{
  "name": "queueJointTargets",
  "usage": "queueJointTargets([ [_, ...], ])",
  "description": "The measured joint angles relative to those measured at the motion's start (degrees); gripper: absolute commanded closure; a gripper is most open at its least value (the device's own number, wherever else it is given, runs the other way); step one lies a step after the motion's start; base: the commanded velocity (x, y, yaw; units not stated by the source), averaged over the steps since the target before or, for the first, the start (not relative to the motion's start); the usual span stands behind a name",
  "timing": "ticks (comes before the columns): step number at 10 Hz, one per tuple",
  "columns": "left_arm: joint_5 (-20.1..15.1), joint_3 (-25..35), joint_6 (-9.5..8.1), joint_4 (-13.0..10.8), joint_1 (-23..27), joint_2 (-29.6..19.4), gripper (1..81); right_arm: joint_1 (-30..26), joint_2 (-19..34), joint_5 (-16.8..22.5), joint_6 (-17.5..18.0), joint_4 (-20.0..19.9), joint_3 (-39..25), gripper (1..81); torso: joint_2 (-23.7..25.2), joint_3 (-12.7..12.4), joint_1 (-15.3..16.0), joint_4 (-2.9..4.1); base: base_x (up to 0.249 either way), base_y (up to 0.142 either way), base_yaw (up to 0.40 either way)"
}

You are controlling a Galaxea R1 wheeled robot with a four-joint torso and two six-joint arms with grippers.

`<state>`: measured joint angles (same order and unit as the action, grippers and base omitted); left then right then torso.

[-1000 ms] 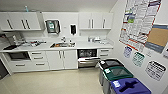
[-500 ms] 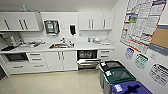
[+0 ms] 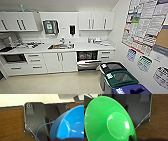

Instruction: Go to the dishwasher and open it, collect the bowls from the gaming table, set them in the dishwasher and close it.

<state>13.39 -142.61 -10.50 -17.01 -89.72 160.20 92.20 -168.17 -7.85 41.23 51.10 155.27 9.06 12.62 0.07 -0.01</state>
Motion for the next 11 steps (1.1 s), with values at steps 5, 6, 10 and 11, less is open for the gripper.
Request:
queueJointTargets([
  [5,0.0,0.0,0.02,0.0,0.1,0.1,81.1,-0.1,0.0,0.0,0.0,0.0,0.0,81.1,0.0,0.0,0.0,0.00,0.119,0.000,0.000],
  [6,0.1,0.0,0.00,0.0,0.3,0.1,81.1,-0.3,0.0,0.0,0.0,0.0,0.0,81.1,0.0,0.0,0.0,0.00,0.092,0.000,0.000],
  [10,0.0,0.0,0.02,0.0,-0.1,0.1,81.1,0.0,0.0,0.0,0.0,0.0,0.0,81.1,0.0,0.0,0.0,0.00,0.092,0.000,0.000],
  [11,0.0,0.0,0.02,0.0,-0.2,0.1,81.1,0.0,0.0,0.0,0.0,0.0,0.0,81.1,0.0,0.0,0.0,0.00,0.112,0.000,0.000],
])
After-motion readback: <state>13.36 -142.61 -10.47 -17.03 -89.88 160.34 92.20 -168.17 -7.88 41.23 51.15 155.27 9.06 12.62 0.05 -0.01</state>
